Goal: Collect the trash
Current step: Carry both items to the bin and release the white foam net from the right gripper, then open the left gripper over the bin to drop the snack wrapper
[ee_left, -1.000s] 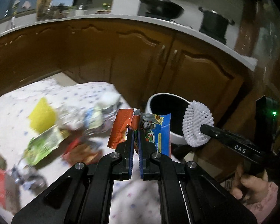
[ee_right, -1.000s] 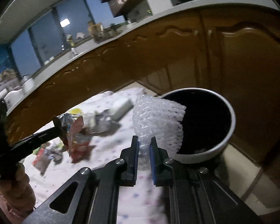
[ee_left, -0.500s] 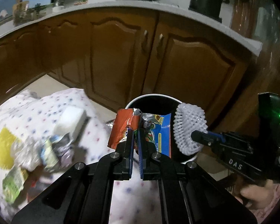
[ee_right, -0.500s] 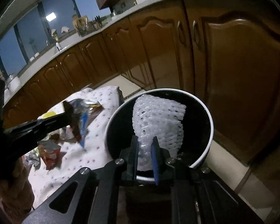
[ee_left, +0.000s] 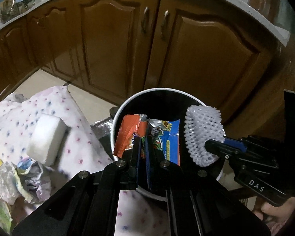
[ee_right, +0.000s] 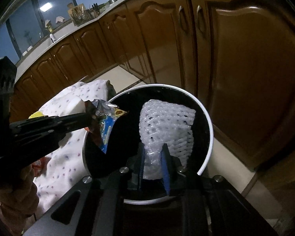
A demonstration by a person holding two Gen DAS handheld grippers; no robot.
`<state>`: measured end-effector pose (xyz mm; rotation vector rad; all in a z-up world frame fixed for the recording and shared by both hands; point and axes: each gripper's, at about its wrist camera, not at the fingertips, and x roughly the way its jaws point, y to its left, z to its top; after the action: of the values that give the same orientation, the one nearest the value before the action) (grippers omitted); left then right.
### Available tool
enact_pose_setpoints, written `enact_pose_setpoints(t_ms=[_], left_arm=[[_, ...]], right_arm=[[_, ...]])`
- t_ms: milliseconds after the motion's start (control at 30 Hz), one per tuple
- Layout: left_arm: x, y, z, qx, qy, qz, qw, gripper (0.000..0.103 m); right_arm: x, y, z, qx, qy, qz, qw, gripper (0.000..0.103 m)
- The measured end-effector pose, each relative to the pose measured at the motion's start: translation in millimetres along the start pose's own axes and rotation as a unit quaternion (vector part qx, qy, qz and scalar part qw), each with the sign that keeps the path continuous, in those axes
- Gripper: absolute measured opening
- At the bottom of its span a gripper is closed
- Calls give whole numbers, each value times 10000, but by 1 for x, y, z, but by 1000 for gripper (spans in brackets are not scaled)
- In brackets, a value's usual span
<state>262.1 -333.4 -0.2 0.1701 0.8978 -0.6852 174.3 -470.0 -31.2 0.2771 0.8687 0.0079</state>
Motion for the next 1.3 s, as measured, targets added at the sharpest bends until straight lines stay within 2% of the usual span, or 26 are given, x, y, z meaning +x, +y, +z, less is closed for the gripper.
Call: enact_pose_setpoints(t_ms=[33,133,200,367,433,500,633,733,767,900,1067,1133,1200,1300], left_arm=[[1,0,0,-22,3,-32,10000,6],[5,0,0,-42,44,-12,10000,18],[3,1,-1,-76,22,10,10000,31],[-11,5,-10,-250,-93,-91,9996,31],[-22,9,-16,-378,-176,-89,9991,35],[-36,14,-26,-481,-319,-115,9983,39],[-68,24,-50,-659,-611,-20,9960,40],[-92,37,-70,-889,-829,31,9926,44],[-101,42,-79,-965,-922,109,9910,46],[-128,63,-110,-1133,-1136,401,9862,47],[-153,88,-144,-1358,-1165,671,9816,47],[-162,98,-154,-1420,-1181,791,9796,49],[-168,107,-162,-1493,-1201,946,9769,57],[-177,124,-169,-1631,-1226,1073,9731,57]], right_arm=[[0,-2,0,27,-11,-42,10000,35],[-3,-6,1,129,-95,-14,9999,40],[-7,-9,0,214,-173,35,9996,41],[-13,-11,-4,320,-309,110,9990,50],[-15,-10,-6,382,-369,165,9985,56],[-18,-8,-10,446,-458,244,9977,56],[-30,4,-21,518,-681,414,9955,57],[-37,17,-30,537,-807,589,9935,58],[-39,22,-33,541,-828,653,9929,58],[-45,46,-47,543,-903,894,9904,64],[-41,71,-63,499,-831,1104,9891,68],[-36,83,-67,454,-739,1184,9892,71],[-32,95,-70,416,-674,1280,9886,71],[-26,112,-70,281,-620,1353,9885,71]])
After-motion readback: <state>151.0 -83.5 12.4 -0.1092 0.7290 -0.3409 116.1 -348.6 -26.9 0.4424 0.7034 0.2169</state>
